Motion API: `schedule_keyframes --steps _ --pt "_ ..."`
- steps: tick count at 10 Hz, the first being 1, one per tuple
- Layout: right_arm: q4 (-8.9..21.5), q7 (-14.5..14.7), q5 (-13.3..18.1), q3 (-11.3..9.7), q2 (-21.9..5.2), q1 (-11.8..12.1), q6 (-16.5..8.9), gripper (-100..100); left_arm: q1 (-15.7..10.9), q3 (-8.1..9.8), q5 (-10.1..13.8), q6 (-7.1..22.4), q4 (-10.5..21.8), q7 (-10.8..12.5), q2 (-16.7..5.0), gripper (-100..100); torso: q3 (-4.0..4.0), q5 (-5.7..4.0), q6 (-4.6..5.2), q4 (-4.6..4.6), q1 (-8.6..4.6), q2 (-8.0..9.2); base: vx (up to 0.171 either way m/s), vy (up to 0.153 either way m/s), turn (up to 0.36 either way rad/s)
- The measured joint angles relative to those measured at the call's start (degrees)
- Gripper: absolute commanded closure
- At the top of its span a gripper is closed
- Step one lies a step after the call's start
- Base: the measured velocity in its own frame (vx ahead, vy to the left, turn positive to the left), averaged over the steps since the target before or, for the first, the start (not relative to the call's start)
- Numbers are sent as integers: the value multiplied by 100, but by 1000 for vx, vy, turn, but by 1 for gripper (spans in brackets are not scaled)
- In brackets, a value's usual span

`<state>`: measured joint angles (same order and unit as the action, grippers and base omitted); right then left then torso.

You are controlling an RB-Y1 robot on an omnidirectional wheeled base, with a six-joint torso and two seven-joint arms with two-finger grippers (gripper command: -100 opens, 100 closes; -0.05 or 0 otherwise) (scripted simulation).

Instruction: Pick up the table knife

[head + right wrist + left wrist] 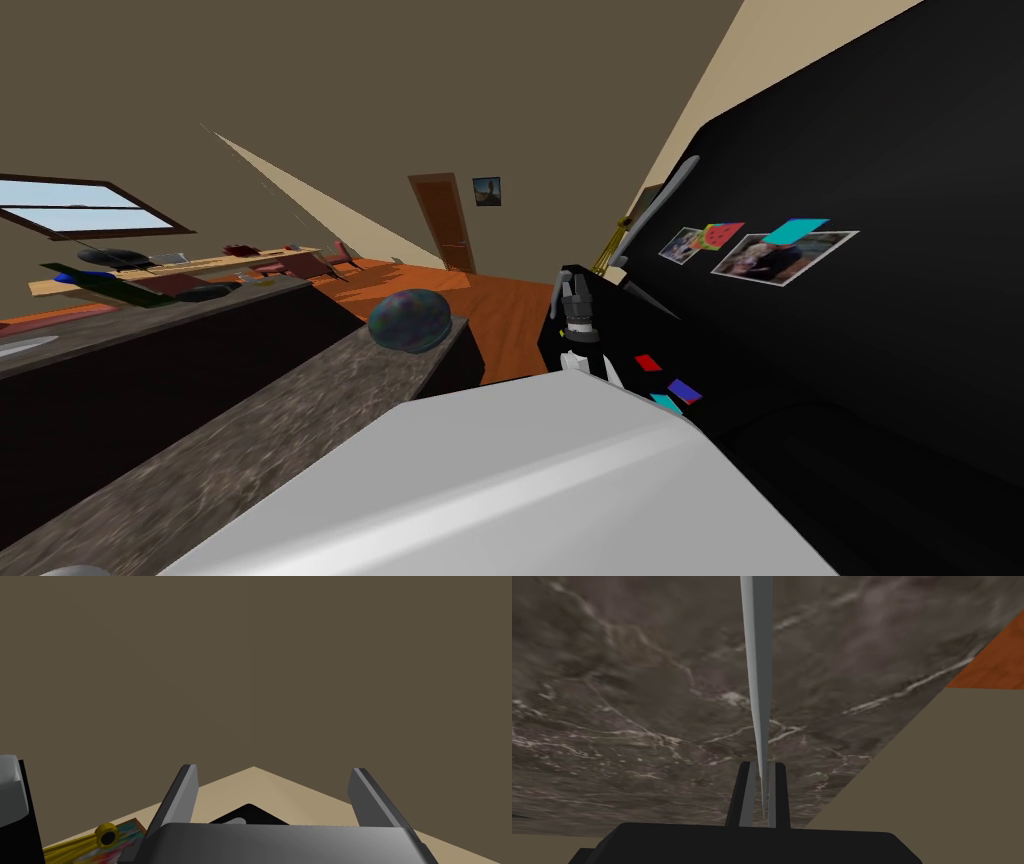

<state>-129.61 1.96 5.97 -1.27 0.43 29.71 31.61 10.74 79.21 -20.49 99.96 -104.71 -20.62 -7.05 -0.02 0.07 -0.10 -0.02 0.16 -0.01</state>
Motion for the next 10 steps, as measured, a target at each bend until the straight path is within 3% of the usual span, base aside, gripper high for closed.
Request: schedule_keyframes --steps 9,10 --pt "0 0 0 0 0 0 0 0 1352 -1364 1246 762 -632 1272 -137 100 4 -5 -1 4 -10 5 8 11 2" --pt "0 0 0 0 0 0 0 0 1370 -1384 1265 789 -641 1309 -137 0 5 -6 0 4 -11 6 0 0 0"
